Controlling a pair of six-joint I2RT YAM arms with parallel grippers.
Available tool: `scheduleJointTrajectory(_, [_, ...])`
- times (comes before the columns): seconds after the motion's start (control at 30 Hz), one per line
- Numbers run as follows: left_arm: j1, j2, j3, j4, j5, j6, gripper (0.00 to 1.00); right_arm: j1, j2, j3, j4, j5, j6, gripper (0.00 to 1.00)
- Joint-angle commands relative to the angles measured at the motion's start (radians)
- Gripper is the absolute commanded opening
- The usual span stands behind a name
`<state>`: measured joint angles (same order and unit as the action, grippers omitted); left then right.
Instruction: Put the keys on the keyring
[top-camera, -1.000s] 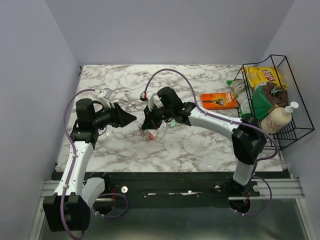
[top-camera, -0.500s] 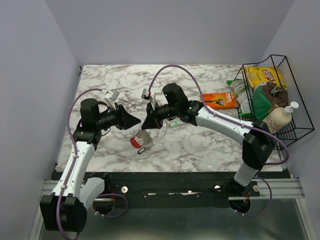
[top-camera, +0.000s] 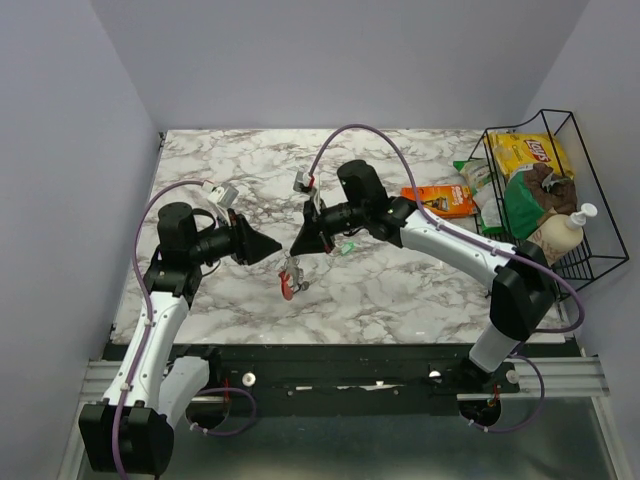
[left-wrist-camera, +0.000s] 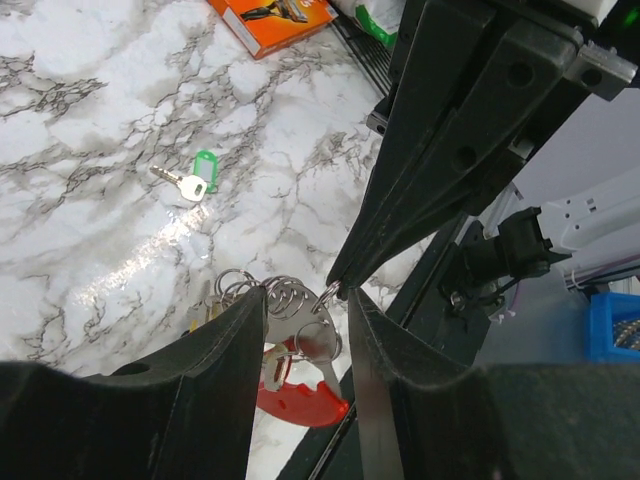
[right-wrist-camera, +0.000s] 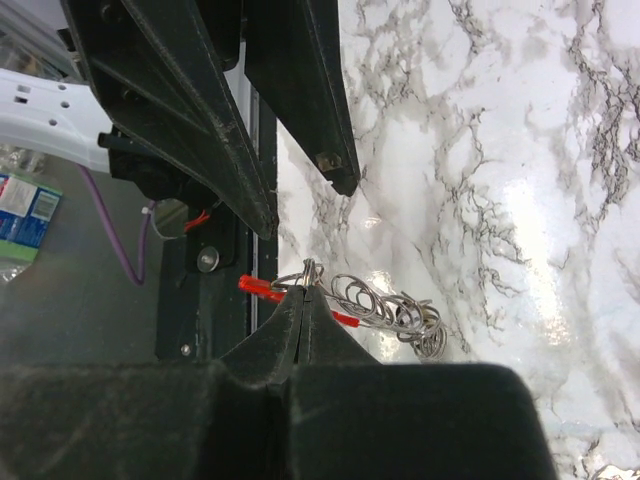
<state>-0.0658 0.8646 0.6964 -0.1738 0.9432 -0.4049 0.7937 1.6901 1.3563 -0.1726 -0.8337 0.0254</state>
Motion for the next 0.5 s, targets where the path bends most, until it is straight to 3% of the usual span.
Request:
scheduleJointTrajectory(0.0, [-0.003, -0.013, -0.003, 0.014, 0.086, 0.038, 0.46, -0.011, -0.05, -0.003, 0.028, -0.094, -0.008, 0.01])
scheduleJointTrajectory(0.47, [-0.054, 0.03, 0.014, 0.025, 0.115, 0.049, 0.43, -0.014, -0.05, 0.017, 0.027, -0.153, 0.013, 0.01])
